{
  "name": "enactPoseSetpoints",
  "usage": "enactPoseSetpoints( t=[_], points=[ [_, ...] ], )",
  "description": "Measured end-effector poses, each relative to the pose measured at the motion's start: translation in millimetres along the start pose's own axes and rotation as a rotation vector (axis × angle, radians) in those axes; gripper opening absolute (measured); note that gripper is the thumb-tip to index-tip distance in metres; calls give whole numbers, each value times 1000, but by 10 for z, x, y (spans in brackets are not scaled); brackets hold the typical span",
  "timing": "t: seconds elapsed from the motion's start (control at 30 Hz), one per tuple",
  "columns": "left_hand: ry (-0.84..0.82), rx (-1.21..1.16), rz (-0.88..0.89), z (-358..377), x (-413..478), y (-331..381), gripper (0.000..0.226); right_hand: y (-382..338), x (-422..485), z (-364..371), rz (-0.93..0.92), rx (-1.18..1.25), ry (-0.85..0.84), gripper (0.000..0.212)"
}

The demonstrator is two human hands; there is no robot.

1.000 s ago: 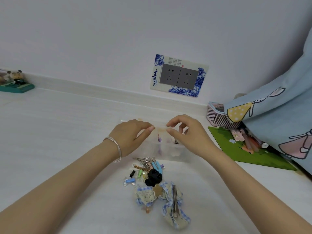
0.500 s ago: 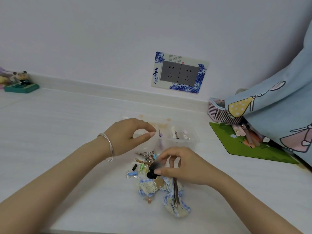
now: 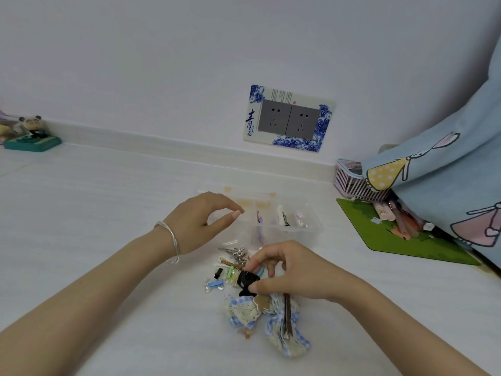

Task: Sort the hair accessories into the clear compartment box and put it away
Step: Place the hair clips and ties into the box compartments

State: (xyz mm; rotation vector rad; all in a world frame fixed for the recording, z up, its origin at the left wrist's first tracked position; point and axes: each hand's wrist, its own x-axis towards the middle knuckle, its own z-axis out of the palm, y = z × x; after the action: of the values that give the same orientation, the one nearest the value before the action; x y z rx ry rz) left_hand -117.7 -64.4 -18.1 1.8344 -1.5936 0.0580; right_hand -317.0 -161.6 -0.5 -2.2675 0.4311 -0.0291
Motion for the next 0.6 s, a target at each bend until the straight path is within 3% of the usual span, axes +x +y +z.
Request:
enactPoseSetpoints(
  t=[0.33,0.47,0.6],
  points=[
    [12,8,9,12,-26,-3,41,49,49,-26,-49,62,-1,34],
    [12,26,10,20,-30,-17,41,-21,132,-272,-196,105,270,31],
    [29,30,7,26,-29,-15,43,3,345,-538,-221,-117,483,28]
  ],
)
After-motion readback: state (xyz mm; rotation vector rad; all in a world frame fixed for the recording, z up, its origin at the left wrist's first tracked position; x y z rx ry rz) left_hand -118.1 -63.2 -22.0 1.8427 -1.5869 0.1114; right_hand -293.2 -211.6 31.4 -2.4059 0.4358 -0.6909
